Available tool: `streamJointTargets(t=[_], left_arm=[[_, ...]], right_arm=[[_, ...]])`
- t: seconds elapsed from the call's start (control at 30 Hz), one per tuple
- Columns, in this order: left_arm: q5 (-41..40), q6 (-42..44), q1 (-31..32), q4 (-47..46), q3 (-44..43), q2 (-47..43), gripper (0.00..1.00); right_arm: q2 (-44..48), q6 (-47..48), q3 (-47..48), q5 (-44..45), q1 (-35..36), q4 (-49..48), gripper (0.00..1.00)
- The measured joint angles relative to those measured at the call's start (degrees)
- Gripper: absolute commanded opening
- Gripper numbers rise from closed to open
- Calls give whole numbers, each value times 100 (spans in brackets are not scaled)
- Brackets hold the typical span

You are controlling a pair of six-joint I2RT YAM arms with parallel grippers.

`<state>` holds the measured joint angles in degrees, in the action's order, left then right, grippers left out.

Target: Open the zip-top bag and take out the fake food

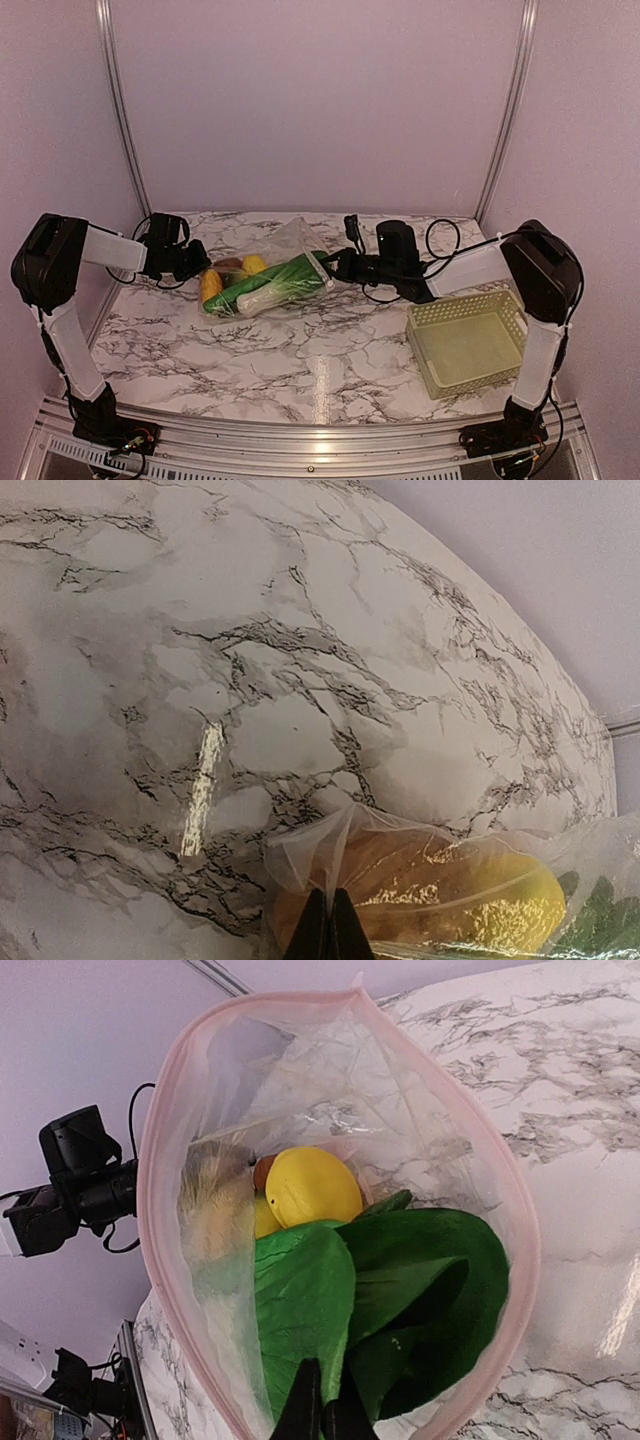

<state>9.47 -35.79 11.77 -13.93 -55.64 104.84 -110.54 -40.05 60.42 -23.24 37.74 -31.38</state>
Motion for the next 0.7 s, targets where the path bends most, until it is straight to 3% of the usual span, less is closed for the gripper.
streamJointTargets(t=[0.37,0.7], left_arm=[[229,166,59,-201,85,-70,0],[236,776,387,-264,39,-177,0]], right_arm=[[680,846,26,538,-22,284,0],[-122,1526,1202,114,20,979,0]])
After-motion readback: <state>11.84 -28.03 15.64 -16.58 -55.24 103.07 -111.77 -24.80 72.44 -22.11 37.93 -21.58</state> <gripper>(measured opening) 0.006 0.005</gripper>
